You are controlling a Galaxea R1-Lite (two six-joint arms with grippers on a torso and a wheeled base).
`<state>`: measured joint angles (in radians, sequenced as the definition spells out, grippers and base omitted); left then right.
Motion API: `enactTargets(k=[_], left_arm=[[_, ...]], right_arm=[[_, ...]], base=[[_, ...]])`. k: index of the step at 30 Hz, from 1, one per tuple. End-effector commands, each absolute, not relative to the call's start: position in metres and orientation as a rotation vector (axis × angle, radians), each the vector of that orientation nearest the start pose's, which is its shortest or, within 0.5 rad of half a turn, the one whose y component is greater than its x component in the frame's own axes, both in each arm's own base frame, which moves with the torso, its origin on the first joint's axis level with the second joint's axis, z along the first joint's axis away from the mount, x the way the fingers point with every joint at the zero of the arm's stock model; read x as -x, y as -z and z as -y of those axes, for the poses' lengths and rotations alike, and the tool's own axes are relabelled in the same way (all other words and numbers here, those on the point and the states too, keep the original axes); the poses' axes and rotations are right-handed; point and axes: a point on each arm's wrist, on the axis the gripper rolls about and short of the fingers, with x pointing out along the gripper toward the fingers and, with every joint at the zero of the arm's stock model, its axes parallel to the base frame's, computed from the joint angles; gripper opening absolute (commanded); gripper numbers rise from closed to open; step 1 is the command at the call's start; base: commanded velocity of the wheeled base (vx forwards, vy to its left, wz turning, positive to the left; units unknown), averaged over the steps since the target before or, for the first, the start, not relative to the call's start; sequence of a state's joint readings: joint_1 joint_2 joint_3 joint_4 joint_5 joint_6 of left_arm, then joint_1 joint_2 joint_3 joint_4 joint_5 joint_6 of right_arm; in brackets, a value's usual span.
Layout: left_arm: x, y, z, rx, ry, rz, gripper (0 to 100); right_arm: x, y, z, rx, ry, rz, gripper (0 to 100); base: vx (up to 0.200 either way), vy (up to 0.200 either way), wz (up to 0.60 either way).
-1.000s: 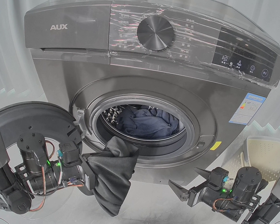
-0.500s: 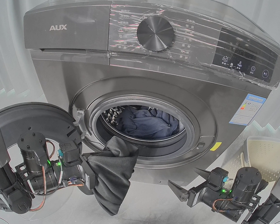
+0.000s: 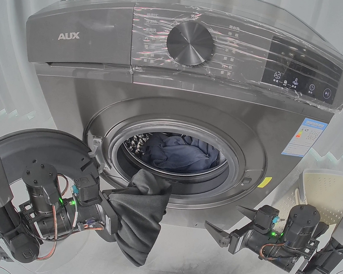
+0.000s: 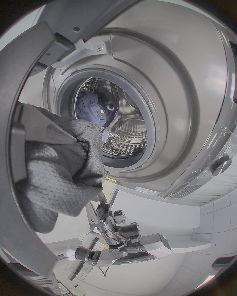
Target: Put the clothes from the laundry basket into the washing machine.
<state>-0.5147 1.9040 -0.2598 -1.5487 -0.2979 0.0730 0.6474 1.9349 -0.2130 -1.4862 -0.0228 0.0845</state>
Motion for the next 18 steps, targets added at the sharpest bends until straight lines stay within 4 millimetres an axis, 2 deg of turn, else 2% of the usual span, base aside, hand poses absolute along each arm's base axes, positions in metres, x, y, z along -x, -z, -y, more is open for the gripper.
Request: enactTargets(k=[1, 12, 14, 18], left_arm=[[-0.224, -0.094, 0.136, -0.079, 0.822, -0.069, 0], [-0.220, -0.092, 0.137, -0.067, 0.830, -0.081, 0], [-0.211, -0.094, 0.144, -0.067, 0.833, -0.081, 0], [-0.222, -0.097, 0.158, -0.068, 0.770, -0.043, 0]], right_arm=[[-0.203, -0.072, -0.154, -0.002, -0.616, -0.253, 100], [-0.196, -0.075, -0.158, -0.002, -0.643, -0.248, 100], [-0.192, -0.077, -0.161, -0.005, -0.663, -0.243, 100], [-0.186, -0.079, -0.166, -0.003, -0.695, -0.234, 100]], base=[[0.000, 0.000, 0.00], [0.000, 0.000, 0.00], [0.000, 0.000, 0.00], [0.000, 0.000, 0.00]])
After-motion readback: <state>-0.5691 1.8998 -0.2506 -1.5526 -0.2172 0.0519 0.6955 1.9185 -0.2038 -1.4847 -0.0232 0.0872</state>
